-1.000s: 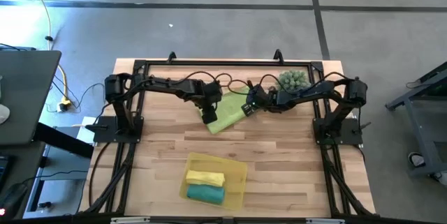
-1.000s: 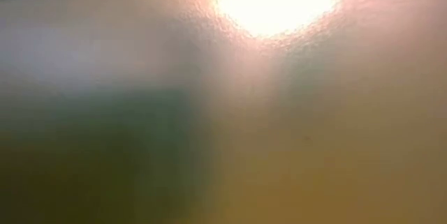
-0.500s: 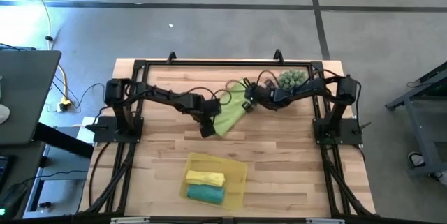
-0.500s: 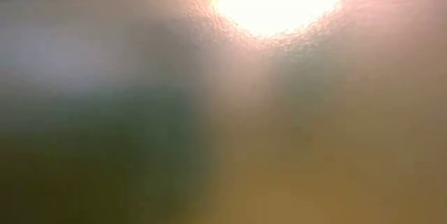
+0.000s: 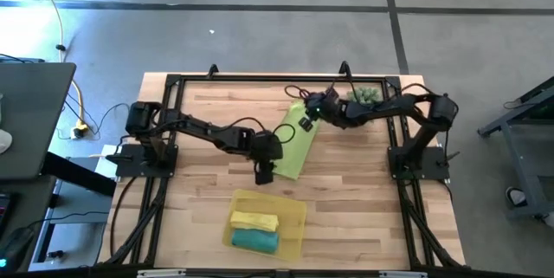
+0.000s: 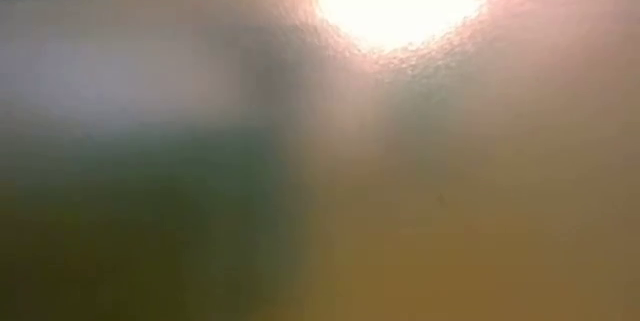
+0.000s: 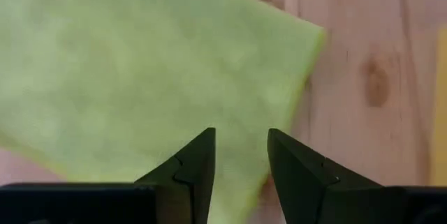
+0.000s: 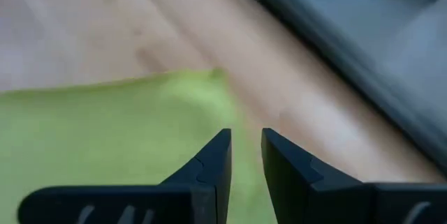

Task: Roll microfiber towels into tight, uniform cylinder then place into a basket
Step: Roll the green towel

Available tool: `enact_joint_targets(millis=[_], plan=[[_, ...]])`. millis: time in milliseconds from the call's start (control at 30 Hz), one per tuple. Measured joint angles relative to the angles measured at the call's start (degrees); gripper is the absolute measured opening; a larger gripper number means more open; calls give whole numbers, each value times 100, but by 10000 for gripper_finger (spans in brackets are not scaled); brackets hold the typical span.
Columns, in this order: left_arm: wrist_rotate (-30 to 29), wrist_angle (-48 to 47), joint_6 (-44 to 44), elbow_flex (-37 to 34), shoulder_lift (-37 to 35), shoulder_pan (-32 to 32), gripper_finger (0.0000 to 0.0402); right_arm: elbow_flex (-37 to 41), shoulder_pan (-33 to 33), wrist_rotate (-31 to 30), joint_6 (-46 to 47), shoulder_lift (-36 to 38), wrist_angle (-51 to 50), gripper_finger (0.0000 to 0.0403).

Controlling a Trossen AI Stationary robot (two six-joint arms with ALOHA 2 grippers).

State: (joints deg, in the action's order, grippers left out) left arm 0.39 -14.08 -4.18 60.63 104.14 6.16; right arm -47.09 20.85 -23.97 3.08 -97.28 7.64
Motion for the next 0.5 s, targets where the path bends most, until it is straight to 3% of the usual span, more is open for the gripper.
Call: enact_joint_targets(millis=[233,500], plan=[[-695,235,1715,179,1,365,119,0,-670,471,2339,135,-1166,71],[-301,-24,1628,183,237,743,119,0,-1029,-290,2714,-263,-1266,71]])
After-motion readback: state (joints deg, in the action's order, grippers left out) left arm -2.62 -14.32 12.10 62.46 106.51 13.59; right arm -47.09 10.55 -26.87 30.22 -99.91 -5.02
